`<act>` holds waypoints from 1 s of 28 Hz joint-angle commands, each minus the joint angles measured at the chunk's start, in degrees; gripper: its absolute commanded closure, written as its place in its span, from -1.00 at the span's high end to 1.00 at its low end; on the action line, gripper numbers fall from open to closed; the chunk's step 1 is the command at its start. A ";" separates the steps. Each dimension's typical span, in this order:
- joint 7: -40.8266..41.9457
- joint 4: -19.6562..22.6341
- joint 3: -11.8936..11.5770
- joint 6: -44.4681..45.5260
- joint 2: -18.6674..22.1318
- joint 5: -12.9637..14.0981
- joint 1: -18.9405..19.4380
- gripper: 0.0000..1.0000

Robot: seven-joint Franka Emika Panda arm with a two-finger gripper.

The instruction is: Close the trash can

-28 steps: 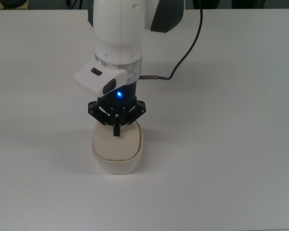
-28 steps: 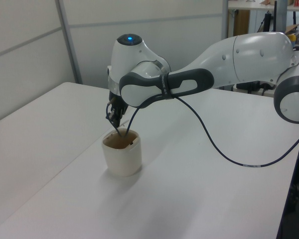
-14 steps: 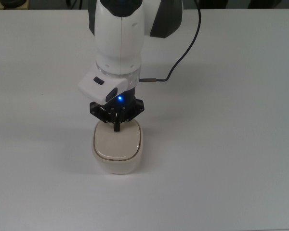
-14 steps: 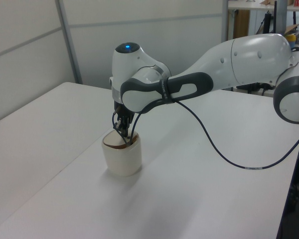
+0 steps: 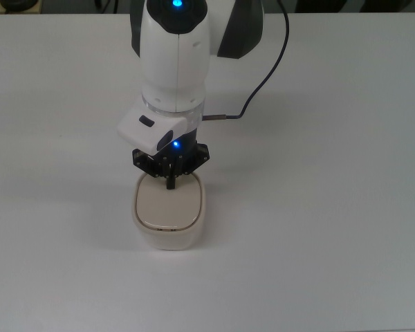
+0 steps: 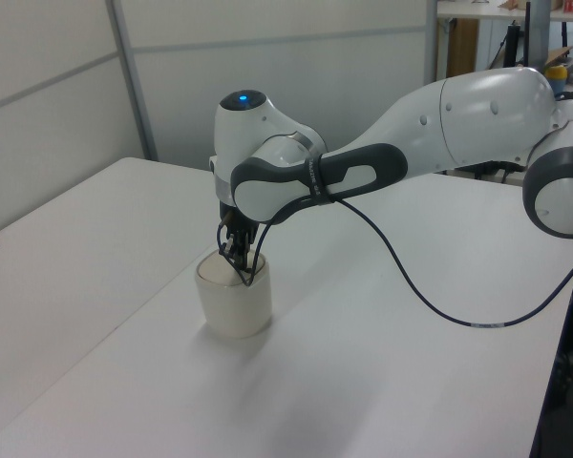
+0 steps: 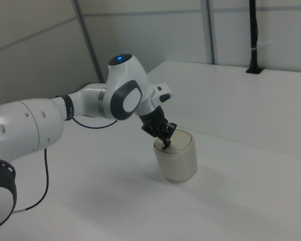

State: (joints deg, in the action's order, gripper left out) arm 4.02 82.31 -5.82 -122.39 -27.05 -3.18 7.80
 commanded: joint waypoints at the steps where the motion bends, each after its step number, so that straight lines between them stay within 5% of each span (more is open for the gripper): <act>1: 1.26 1.10 0.19 0.58 -0.11 -0.25 0.28 -1.00; 28: 1.70 1.54 0.19 0.14 -0.38 -0.34 0.19 -1.00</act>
State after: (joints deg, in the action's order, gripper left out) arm 4.59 82.38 -5.81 -122.40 -27.23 -3.19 7.81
